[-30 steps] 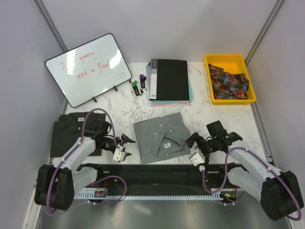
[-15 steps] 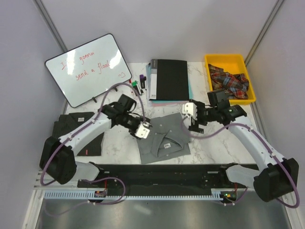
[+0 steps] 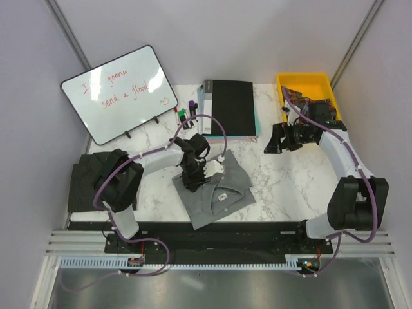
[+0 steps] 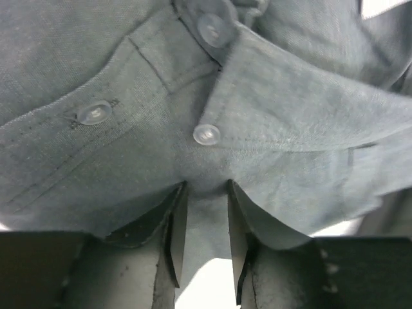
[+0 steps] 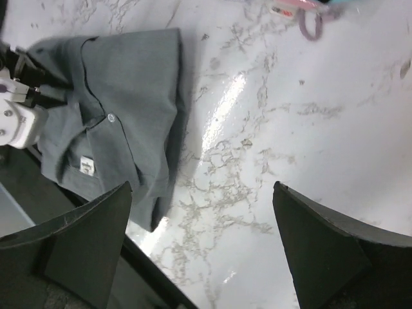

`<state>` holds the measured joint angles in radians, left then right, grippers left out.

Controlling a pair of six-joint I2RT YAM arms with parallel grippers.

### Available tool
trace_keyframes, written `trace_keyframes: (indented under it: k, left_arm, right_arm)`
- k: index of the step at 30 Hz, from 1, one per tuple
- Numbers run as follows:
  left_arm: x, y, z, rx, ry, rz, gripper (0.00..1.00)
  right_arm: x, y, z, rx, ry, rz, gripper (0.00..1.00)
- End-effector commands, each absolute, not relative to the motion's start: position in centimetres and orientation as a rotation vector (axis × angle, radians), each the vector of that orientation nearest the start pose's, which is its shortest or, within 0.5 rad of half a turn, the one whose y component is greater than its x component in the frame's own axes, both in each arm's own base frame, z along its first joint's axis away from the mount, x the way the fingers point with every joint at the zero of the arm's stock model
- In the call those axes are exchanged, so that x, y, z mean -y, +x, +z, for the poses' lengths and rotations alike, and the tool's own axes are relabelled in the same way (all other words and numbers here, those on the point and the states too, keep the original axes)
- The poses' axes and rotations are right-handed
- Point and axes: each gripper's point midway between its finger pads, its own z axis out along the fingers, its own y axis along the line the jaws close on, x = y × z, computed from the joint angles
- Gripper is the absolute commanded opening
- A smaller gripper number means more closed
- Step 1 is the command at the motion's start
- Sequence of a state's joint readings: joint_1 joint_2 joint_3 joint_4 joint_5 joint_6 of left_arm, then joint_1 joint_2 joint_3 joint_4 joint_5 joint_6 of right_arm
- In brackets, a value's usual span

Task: Fold and stack the long sleeve shirts
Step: Fold the shirt

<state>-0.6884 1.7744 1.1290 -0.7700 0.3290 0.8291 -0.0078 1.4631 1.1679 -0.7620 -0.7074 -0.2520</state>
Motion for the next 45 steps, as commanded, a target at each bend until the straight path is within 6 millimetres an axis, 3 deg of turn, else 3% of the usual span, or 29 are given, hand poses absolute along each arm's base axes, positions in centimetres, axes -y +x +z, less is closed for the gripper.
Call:
trace_keyframes:
  k: [1, 3, 5, 6, 7, 10, 12, 13, 14, 15, 16, 17, 23, 24, 28, 31, 33, 34, 35, 38, 39, 40, 41, 43, 45]
  left_arm:
    - [22.4, 17.6, 3.9, -2.777, 1.479, -0.66, 0.36]
    - [25.0, 16.6, 5.1, -2.917, 1.224, -0.826, 0.37]
    - [28.1, 17.7, 6.8, -2.882, 1.014, -0.955, 0.4]
    - [29.4, 18.7, 9.4, -2.81, 0.906, -0.995, 0.43]
    - [31.7, 21.2, 11.8, -2.618, 0.857, -1.084, 0.46]
    - [33.3, 23.9, 18.7, -2.314, 0.759, -1.154, 0.52]
    - [33.4, 26.1, 20.7, -2.151, 0.865, -1.037, 0.57]
    - [33.4, 27.2, 19.5, -2.146, 0.928, -0.962, 0.57]
    - [33.0, 28.0, 19.3, -2.053, 1.121, -0.852, 0.54]
    - [32.9, 28.5, 18.5, -2.019, 1.214, -0.802, 0.52]
    - [32.9, 28.7, 16.0, -2.04, 1.327, -0.775, 0.5]
    - [32.9, 28.9, 15.8, -1.946, 1.498, -0.716, 0.5]
    - [35.0, 30.5, 10.7, -1.813, 1.903, -0.532, 0.5]
    - [34.4, 30.5, 9.6, -1.838, 1.963, -0.475, 0.5]
    - [32.9, 31.4, 4.9, -1.977, 2.022, -0.359, 0.46]
    - [29.4, 33.2, 1.6, -2.232, 1.888, -0.256, 0.42]
    - [25.3, 34.9, 0.3, -2.439, 1.709, -0.219, 0.4]
    - [23.8, 35.3, 0.2, -2.569, 1.533, -0.209, 0.39]
    - [20.6, 36.4, -0.1, -2.691, 1.343, -0.196, 0.39]
    - [16.8, 36.6, 1.5, -2.889, 0.795, -0.34, 0.37]
    - [17.8, 36.3, 2.7, -2.871, 0.716, -0.498, 0.39]
    - [17.4, 35.9, 4.5, -2.862, 0.575, -0.567, 0.45]
    - [18.4, 36.7, 6.0, -2.771, 0.559, -0.63, 0.48]
    - [20.1, 35.5, 9.9, -2.635, 0.574, -0.769, 0.53]
    - [21.5, 35.5, 12.2, -2.531, 0.573, -0.84, 0.55]
  right_arm:
    - [-9.0, 30.6, 14.9, -2.501, -0.121, 1.028, 0.98]
    - [-7.8, 30.5, 14.1, -2.526, 0.005, 1.044, 0.98]
    - [-7.1, 30.3, 13.4, -2.537, 0.055, 1.054, 0.98]
    - [-6.4, 30.3, 13.1, -2.551, 0.083, 1.024, 0.98]
    - [-6.2, 30.2, 13.0, -2.559, 0.093, 1.022, 0.98]
    - [-6.1, 29.3, 12.5, -2.606, 0.097, 1.016, 0.9]
    - [-6.5, 28.4, 12.2, -2.624, 0.089, 1.053, 0.81]
    - [-6.8, 27.8, 11.5, -2.642, 0.087, 1.065, 0.76]
    - [-7.2, 27.5, 11.2, -2.653, 0.061, 1.069, 0.71]
    - [-7.3, 27.3, 10.9, -2.662, 0.046, 1.072, 0.7]
    - [-7.6, 26.9, 10.4, -2.677, 0.043, 1.084, 0.69]
    - [-7.8, 26.9, 10.2, -2.681, 0.036, 1.088, 0.69]
    - [-8.2, 26.1, 9.2, -2.709, 0.051, 1.11, 0.68]
    - [-8.3, 26.0, 9.1, -2.709, 0.054, 1.118, 0.68]
    - [-8.3, 25.9, 8.9, -2.721, 0.074, 1.131, 0.69]
    - [-8.4, 25.8, 8.8, -2.723, 0.096, 1.148, 0.69]
    - [-8.6, 25.8, 8.8, -2.725, 0.104, 1.157, 0.69]
    - [-8.5, 25.8, 8.8, -2.724, 0.104, 1.151, 0.68]
    - [-8.6, 25.9, 8.8, -2.724, 0.107, 1.155, 0.68]
    - [-9.3, 26.0, 8.6, -2.718, 0.083, 1.165, 0.67]
    - [-9.6, 26.0, 8.3, -2.726, 0.09, 1.174, 0.67]
    - [-10.2, 26.2, 8.1, -2.715, 0.046, 1.173, 0.67]
    - [-10.8, 26.3, 8.1, -2.715, 0.056, 1.188, 0.66]
    - [-12.4, 27.0, 8.0, -2.702, 0.004, 1.198, 0.64]
    - [-13.8, 27.9, 8.0, -2.687, -0.048, 1.191, 0.64]
